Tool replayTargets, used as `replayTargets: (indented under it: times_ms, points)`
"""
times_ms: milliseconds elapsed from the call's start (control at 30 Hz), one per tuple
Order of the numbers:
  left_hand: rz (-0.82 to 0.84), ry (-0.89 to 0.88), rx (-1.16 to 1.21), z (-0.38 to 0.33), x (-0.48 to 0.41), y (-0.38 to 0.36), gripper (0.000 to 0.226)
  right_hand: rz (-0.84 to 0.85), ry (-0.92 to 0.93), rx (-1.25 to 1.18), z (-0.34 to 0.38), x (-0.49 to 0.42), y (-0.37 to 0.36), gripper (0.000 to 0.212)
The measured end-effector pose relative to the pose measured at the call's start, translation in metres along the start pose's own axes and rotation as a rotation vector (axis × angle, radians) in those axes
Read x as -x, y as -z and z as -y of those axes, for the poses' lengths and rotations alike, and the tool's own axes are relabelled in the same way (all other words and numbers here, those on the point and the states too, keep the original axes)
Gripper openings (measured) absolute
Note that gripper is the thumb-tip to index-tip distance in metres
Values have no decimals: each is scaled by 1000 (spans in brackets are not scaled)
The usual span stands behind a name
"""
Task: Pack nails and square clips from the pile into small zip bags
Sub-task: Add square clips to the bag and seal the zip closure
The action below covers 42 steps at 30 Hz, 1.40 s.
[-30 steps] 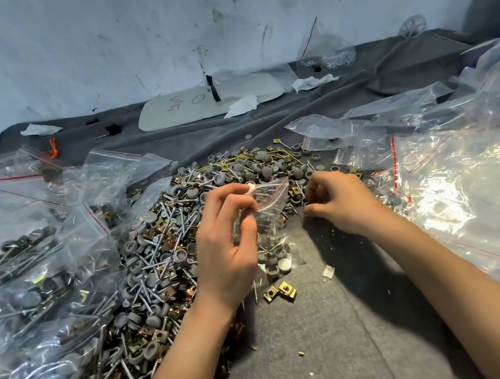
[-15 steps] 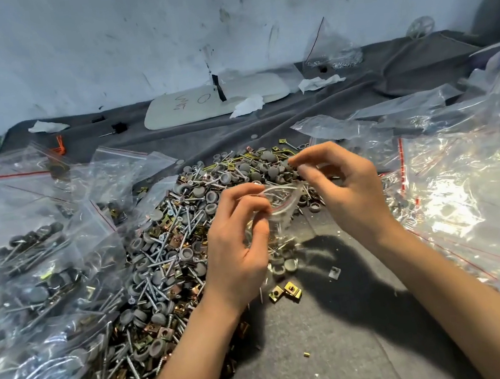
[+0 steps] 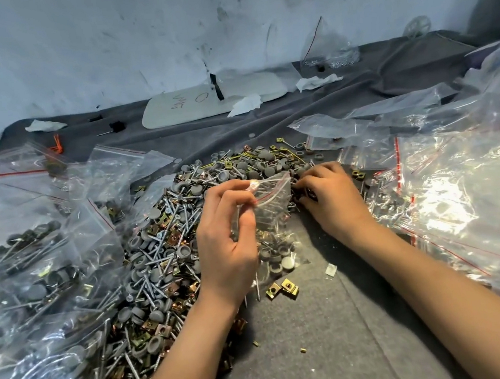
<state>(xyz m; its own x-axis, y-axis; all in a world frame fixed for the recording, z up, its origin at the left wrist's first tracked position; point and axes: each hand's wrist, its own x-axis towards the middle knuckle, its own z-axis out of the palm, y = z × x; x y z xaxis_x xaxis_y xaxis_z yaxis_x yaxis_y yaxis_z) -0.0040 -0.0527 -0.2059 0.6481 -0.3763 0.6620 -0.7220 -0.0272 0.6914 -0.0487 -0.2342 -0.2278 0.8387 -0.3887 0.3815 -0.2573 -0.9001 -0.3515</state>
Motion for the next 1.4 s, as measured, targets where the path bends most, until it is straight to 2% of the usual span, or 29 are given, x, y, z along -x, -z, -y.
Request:
replayTargets:
  times_ms: [133,300,467,867,1033,1167,1400]
  points:
    - [-4,5,4,1,0,0,12,-32,-26,16,-1,1,3,19]
    - [3,9,5,2,1,0,12,17,-57,105,1,0,4,33]
    - [1,8,9,3,1,0,12,22,-63,126,-1,-1,6,24]
    - [10,28,23,2,2,-1,12,24,3,-22,-9,-3,3,17]
    - [15,35,20,1,2,-1,12,27,-41,-73,-9,-5,2,14]
    - [12,34,14,1,1,-1,12,102,-40,-72,-8,-5,3,23]
    - [9,25,10,1,1,-1,13,81,-72,-163,-7,-5,4,14]
